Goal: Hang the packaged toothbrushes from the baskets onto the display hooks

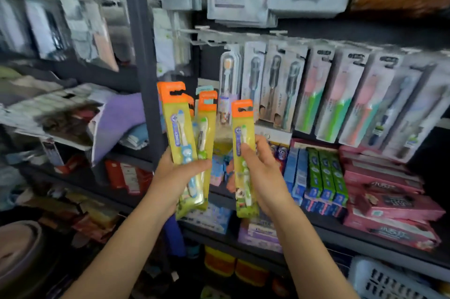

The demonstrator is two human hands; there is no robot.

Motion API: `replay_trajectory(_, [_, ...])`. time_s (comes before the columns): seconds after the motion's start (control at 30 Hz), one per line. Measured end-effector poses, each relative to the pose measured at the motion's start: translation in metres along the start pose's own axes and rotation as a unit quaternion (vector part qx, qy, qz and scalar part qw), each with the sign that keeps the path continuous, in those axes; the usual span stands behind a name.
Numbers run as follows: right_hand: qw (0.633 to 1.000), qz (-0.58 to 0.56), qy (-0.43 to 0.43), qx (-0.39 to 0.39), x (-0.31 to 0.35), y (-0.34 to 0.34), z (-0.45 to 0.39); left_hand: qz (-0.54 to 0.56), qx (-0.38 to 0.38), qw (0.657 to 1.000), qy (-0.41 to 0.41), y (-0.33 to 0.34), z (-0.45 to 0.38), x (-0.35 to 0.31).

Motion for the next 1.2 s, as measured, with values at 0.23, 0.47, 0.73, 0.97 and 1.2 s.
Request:
replay_trajectory(0.23, [0.997, 0.073, 0.017, 0.005, 0.038, 0.104, -0.069, 0.005, -0.006, 0.995, 0.096, -0.091, -0.056, -0.052])
replay_trajectory(0.47, [0.997, 0.013, -0.073, -0.022, 0.064, 0.153, -0.094, 0.029, 0.015, 0.993, 0.113, -0.122, -0.08, -0.064])
replay_trajectory(0.73, [0.994, 0.035, -0.068, -0.083, 0.06, 0.168, -0.154, 0.037, 0.0, 0.994, 0.106, -0.122, -0.112, -0.061])
replay_trajectory(0.97, [0.994, 0.028, -0.078, -0.073, 0.035, 0.166, -0.159, 0.048, -0.009, 0.993, 0.106, -0.109, -0.129, -0.057])
replay_trajectory(1.2, [0.994, -0.014, -0.065, -0.084, 0.046, 0.164, -0.169, 0.047, -0.021, 0.994, 0.099, -0.104, -0.134, -0.052])
Point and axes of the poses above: each hand's wrist, its own z-axis away from the middle knuckle, its own y-axis out of the palm, x = y × z, the point moved 1 cm from there along -z, towards the middle knuckle, and after that the axes turned 2 degrees about z, right-handed, at the moved point
